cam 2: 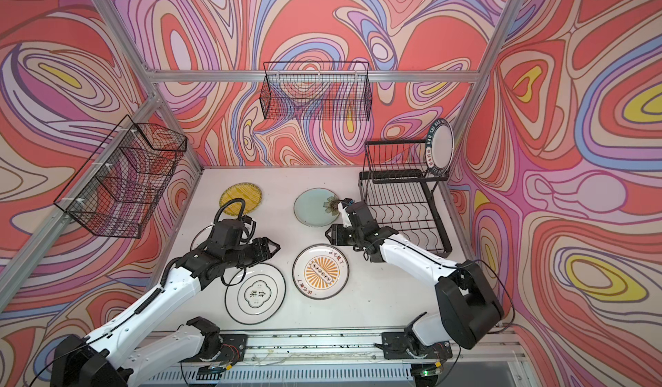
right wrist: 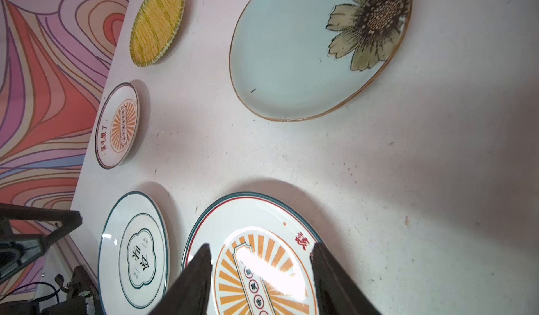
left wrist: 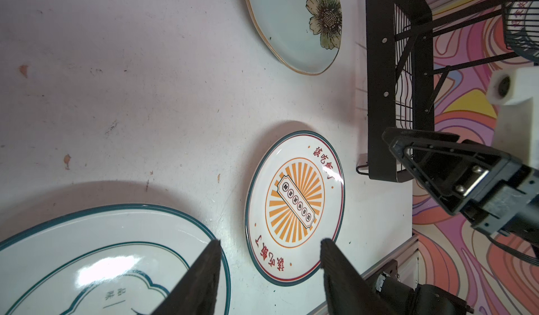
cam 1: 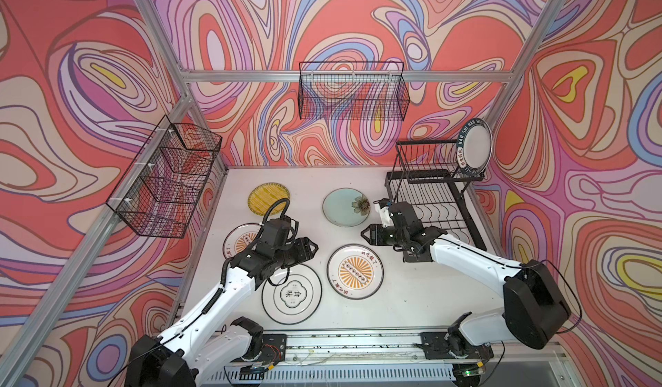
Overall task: Load plates into a dish rack
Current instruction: Pick up the plate from the center of the table.
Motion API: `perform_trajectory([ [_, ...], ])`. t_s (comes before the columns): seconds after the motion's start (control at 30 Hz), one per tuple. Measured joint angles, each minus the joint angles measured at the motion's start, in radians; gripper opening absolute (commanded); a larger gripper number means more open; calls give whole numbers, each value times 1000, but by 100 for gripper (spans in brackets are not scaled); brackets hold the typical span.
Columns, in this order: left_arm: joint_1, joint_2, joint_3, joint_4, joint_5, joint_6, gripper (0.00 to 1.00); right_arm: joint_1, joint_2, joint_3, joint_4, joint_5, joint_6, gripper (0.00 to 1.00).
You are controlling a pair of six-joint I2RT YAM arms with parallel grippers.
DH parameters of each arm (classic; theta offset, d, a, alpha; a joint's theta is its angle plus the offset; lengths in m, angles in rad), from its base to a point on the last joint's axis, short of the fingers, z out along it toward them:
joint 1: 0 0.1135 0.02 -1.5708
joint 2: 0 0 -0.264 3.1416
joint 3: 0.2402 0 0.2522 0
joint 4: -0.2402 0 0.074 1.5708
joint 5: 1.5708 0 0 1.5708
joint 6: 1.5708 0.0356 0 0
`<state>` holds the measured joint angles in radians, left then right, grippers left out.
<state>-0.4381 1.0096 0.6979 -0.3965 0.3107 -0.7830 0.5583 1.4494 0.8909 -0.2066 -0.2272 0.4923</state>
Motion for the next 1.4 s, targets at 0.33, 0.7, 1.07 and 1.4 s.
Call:
perform_trajectory([
  [0.33, -35, 0, -39, 5, 3, -7, 58, 33, 69, -13, 11, 15, 24, 54],
  [0.7, -66, 15, -53, 20, -17, -7, 58, 38, 72, -98, -18, 32, 34, 51],
  [1.07, -74, 64, -50, 37, -21, -7, 57, 41, 40, -145, -72, 79, 45, 51],
  [1.4, -87, 110, -43, 55, -24, -7, 56, 41, -82, -167, -177, 131, 50, 53],
])
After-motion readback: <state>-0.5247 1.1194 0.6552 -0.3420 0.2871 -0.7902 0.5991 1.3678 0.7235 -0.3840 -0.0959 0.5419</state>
